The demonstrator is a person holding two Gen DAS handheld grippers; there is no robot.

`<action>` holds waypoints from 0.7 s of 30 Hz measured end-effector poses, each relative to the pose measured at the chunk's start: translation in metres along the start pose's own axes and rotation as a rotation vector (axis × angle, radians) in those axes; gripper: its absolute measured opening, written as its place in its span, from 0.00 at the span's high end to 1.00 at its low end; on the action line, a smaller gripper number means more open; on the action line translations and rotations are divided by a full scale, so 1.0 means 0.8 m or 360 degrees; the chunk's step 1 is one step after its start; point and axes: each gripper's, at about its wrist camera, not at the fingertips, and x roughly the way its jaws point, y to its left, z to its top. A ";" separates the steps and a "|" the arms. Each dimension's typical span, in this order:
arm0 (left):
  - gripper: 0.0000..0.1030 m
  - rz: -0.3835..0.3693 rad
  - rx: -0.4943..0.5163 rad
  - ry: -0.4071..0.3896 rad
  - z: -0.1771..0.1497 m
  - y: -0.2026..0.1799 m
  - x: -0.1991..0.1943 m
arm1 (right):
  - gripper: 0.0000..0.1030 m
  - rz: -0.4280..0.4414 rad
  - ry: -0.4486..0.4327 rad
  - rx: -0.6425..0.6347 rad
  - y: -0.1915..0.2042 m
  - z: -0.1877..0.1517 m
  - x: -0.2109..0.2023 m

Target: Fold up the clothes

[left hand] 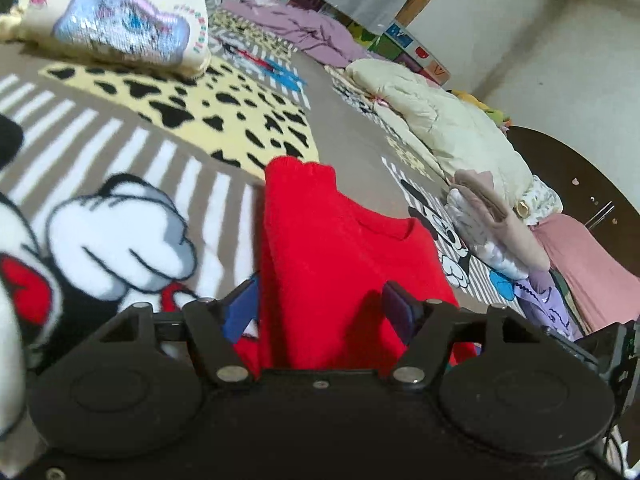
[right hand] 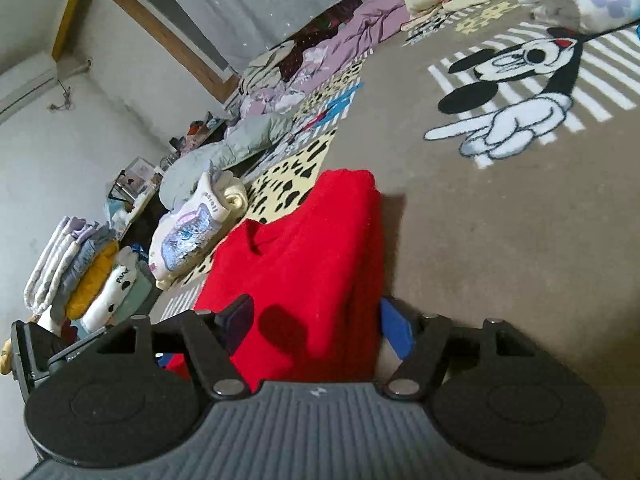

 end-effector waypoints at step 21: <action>0.71 -0.0092 -0.0102 0.0059 -0.003 -0.016 0.008 | 0.67 0.0119 0.0035 -0.0061 0.028 -0.002 0.016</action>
